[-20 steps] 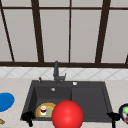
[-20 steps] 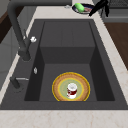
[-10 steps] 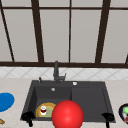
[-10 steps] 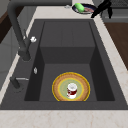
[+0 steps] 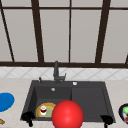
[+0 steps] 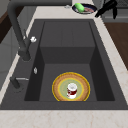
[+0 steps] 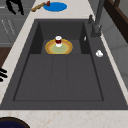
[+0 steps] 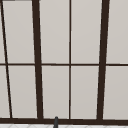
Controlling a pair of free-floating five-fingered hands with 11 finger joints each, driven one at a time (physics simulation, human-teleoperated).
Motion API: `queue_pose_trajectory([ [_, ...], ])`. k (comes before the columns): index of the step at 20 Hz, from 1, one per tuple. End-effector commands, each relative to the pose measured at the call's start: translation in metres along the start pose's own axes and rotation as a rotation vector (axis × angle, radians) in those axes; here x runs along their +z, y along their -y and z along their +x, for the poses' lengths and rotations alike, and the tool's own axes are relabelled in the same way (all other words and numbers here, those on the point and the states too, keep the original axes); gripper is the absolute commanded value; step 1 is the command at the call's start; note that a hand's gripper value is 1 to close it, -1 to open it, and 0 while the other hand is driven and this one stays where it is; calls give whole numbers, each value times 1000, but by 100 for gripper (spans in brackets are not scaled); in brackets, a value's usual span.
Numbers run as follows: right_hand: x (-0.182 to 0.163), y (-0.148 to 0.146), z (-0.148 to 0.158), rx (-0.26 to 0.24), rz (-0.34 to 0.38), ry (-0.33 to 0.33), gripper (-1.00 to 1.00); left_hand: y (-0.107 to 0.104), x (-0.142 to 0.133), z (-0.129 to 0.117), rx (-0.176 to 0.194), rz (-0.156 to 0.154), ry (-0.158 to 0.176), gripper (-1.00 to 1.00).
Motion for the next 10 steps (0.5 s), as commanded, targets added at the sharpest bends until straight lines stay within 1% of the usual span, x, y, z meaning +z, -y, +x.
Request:
queue_pose_trajectory([
  [1, 0, 0, 0, 1, 0, 2, -100, 0, 0, 0, 0, 0, 0, 0],
  [2, 0, -1, 0, 3, 1, 6, -100, 0, 0, 0, 0, 0, 0, 0],
  [3, 1, -1, 0, -1, 4, 1, 0, 0, 0, 0, -7, 2, -1, -100],
  [4, 1, -1, 0, 12, 0, 3, 0, -1, -4, -3, 3, 14, -13, -100],
  [5, 1, -1, 0, 11, -2, 3, 0, -3, -7, -6, 8, 12, -11, -100],
  [7, 1, -1, 0, 7, -7, 1, 0, -9, -11, -19, 31, -1, -11, -100],
  [9, 1, -1, 0, 5, -10, 1, 0, -15, -15, -33, 69, -16, -25, -100],
  [10, 1, -1, 0, 3, -11, 1, 0, -18, -15, -39, 82, -18, -26, -100],
])
